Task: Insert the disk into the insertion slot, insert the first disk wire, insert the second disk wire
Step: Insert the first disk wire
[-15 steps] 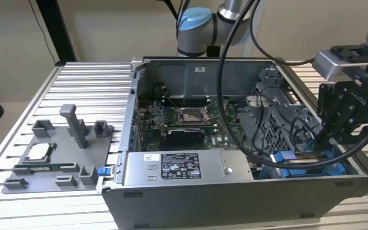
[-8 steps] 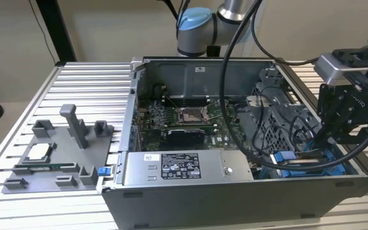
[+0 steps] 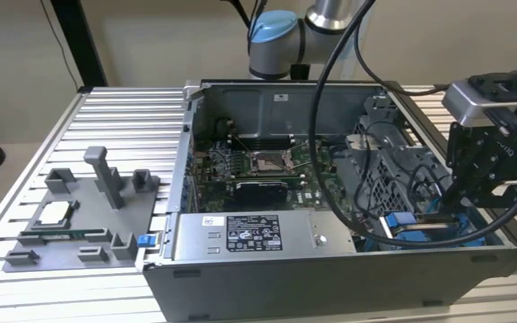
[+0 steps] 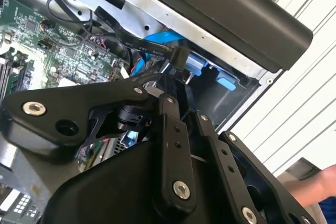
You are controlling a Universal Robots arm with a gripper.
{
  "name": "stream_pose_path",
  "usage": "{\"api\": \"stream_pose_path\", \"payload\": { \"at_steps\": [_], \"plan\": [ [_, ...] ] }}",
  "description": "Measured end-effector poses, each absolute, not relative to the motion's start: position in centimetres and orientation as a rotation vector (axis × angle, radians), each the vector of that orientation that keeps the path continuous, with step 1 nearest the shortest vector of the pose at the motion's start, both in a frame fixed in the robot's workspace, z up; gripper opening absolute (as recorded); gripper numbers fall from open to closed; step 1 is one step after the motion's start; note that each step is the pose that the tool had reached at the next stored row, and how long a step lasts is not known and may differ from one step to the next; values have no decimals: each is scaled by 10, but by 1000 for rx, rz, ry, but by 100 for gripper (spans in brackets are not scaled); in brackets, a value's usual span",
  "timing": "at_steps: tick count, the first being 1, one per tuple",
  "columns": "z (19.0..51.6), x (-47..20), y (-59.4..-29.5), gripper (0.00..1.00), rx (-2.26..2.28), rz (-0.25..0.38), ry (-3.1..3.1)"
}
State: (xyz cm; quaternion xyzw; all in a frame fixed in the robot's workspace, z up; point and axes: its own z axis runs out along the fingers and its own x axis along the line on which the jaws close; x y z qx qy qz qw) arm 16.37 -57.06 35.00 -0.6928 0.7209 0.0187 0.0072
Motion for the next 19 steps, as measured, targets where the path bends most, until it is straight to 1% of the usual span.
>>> {"api": "stream_pose_path", "payload": {
  "at_steps": [19],
  "plan": [
    [344, 163, -571, 0, -2133, 58, 2285]
  ]
}}
